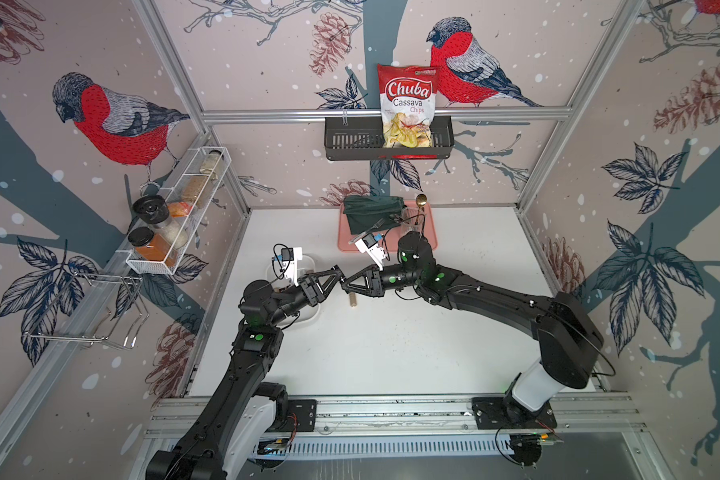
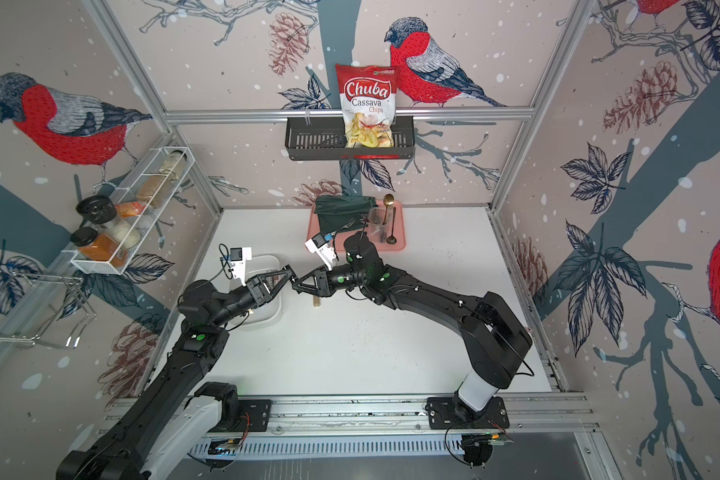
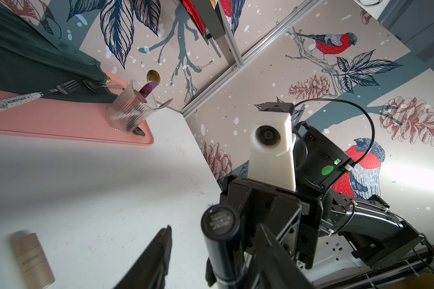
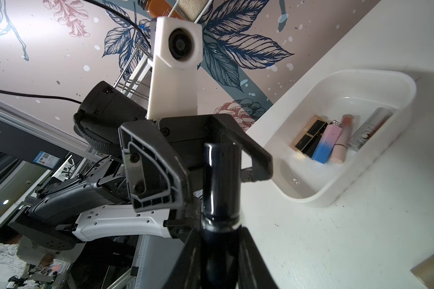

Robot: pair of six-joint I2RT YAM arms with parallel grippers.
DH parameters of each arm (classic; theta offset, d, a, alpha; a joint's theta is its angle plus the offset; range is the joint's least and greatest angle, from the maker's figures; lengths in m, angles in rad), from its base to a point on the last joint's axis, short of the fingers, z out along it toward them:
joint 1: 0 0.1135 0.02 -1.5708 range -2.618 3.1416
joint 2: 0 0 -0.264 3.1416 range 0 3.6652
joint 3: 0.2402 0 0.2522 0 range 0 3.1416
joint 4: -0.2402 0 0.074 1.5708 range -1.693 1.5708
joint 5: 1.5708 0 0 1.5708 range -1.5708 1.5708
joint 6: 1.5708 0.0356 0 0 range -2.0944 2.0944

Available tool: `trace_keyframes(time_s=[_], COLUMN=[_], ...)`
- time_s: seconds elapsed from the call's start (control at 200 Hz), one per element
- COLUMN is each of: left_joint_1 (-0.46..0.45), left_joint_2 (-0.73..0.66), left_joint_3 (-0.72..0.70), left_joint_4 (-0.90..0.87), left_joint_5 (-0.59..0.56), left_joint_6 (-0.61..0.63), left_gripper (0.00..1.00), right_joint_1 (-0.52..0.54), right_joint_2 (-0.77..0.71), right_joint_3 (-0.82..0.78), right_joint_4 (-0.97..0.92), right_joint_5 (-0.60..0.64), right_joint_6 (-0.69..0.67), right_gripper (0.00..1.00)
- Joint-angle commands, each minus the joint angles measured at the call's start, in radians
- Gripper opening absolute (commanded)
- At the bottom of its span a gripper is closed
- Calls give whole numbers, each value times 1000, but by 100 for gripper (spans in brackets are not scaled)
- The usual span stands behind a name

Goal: Put the lipstick into the storage box
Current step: Pick up the lipstick at the center of the board.

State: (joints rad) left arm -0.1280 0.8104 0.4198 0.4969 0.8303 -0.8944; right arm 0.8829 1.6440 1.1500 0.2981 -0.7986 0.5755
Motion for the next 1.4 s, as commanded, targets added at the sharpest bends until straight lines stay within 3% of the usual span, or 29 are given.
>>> trace_keyframes(time_s=[0.0,0.39,0.59,0.67,0.72,0.835,0.955,1.076,1.201,1.321,1.396], left_joint_1=[-6,-26,-28,-29,-29,-29,-30,-30,-29,-30,-31], left_joint_2=[8,33,35,36,37,30,14,29,122,247,301], left_joint_3=[13,24,34,48,54,71,141,323,524,608,632], left_joint_4=[64,76,48,12,-3,-50,-238,-633,-1001,-1113,-1104], left_joint_5=[-6,-2,4,0,1,-10,-66,-257,-696,-1037,-1090], left_joint_6=[-2,2,21,40,47,72,190,451,691,794,793], left_gripper=[56,38,17,14,12,11,10,10,9,9,9], right_joint_1=[5,7,5,5,4,0,-28,-80,-120,-122,-118], right_joint_2=[-2,0,-3,-4,-4,-8,-36,-95,-155,-172,-173], right_joint_3=[6,3,4,4,5,7,-12,-69,-127,-154,-173], right_joint_4=[51,50,52,52,55,81,106,108,60,22,27], right_joint_5=[-34,-48,-47,-43,-39,-31,-4,34,79,95,89], right_joint_6=[4,-4,-3,-3,-2,14,27,19,-28,-59,-59], right_gripper=[20,20,21,24,28,49,60,62,63,63,63])
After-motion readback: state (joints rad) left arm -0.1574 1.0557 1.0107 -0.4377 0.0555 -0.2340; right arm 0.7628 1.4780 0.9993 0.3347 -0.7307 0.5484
